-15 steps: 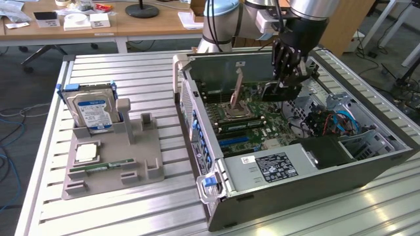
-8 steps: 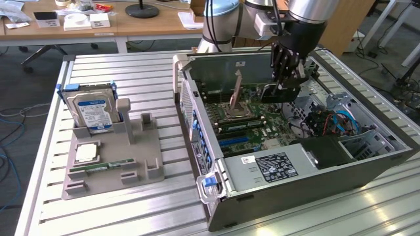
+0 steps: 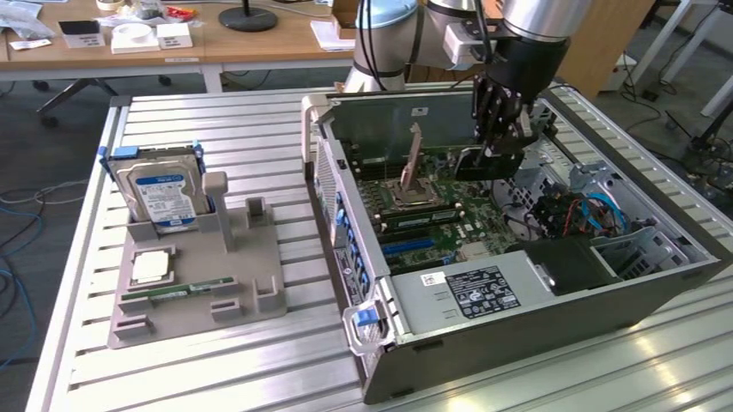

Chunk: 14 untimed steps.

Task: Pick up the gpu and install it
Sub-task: 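Insert the gpu into the slot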

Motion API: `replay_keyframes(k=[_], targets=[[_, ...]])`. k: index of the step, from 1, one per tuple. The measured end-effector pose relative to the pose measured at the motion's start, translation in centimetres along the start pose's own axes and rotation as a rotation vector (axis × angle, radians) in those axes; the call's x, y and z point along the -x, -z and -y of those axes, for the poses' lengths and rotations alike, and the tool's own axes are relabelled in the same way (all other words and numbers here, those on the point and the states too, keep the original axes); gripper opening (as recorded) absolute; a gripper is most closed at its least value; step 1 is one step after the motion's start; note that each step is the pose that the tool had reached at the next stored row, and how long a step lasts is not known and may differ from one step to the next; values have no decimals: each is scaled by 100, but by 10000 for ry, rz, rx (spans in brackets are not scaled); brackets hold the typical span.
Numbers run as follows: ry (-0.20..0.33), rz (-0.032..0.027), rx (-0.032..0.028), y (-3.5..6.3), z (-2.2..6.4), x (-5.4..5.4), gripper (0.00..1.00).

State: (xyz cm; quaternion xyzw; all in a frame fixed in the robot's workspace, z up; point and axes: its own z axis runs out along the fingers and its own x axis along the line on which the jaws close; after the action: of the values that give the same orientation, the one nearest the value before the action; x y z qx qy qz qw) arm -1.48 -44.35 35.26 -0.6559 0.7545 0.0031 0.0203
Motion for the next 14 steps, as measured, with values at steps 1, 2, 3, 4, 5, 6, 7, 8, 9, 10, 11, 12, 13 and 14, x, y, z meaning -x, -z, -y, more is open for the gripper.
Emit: replay_keyframes(k=[1,2,3,4,5,6,7,8,9,10,11,12,13,14], targets=[[0,1,0,-2,0,0,27],[0,4,-1,-8,0,0,27],[0,4,-1,-14,-1,-1,27],[0,0,0,-20,-2,-1,27],[0,0,0,-26,-2,-1,27],[0,-1,0,-29,-2,-1,27],[0,-2,0,-30,-3,-1,27],[0,-3,1,-30,-3,-2,27],[0,0,0,-32,-3,-1,27],[0,0,0,-32,-3,-2,27],[0,0,0,-33,-3,-1,27],[0,1,0,-34,-3,-1,27],[0,0,0,-35,-3,-2,27],[0,0,0,-34,-3,-2,27]])
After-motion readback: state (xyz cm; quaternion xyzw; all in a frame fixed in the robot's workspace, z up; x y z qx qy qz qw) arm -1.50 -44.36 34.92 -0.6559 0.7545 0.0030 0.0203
